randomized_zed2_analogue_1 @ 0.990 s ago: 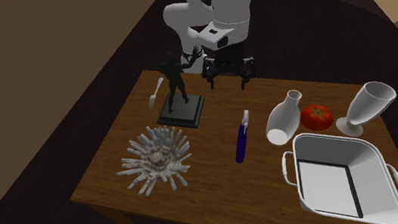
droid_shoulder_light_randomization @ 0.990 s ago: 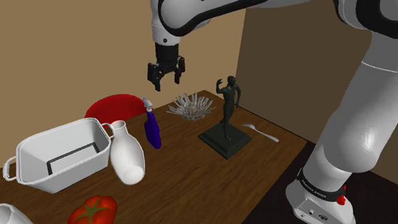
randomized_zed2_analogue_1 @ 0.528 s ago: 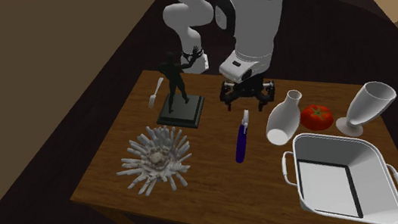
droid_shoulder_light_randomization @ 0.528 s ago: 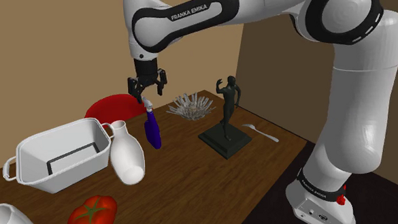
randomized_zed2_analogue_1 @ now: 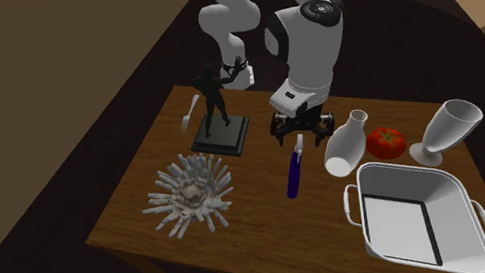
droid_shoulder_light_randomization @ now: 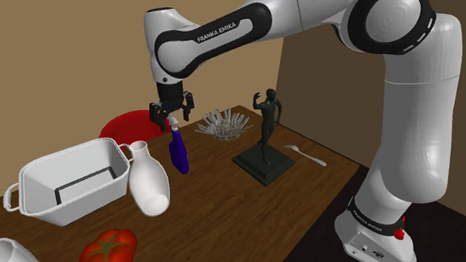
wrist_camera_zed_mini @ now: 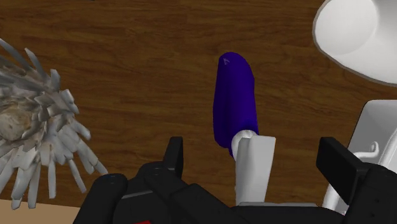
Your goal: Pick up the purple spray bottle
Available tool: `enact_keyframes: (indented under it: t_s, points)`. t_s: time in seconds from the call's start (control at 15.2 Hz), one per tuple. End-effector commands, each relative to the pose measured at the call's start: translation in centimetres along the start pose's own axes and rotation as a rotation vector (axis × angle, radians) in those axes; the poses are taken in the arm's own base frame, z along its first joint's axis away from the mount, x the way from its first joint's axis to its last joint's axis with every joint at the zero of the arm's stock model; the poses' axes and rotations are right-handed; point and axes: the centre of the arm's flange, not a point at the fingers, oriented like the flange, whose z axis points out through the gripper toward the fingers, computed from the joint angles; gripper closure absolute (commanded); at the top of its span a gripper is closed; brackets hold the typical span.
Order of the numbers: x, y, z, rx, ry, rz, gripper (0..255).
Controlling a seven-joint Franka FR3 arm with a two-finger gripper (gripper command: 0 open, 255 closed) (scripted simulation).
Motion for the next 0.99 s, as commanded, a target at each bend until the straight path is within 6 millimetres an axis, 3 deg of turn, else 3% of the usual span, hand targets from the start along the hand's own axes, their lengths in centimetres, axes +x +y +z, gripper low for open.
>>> enact_keyframes:
  t_s: [0.0, 0.07, 0.66, 0.92]
  points:
    - [0.0, -0.1, 0.2, 0.000, 0.001, 0.000, 0]
    - [0.1, -0.1, 0.2, 0.000, 0.001, 0.000, 255]
    - [0.1, -0.1, 0.2, 0.000, 0.001, 0.000, 255]
    - [0.1, 0.0, -1.9, 0.000, 0.001, 0.000, 255]
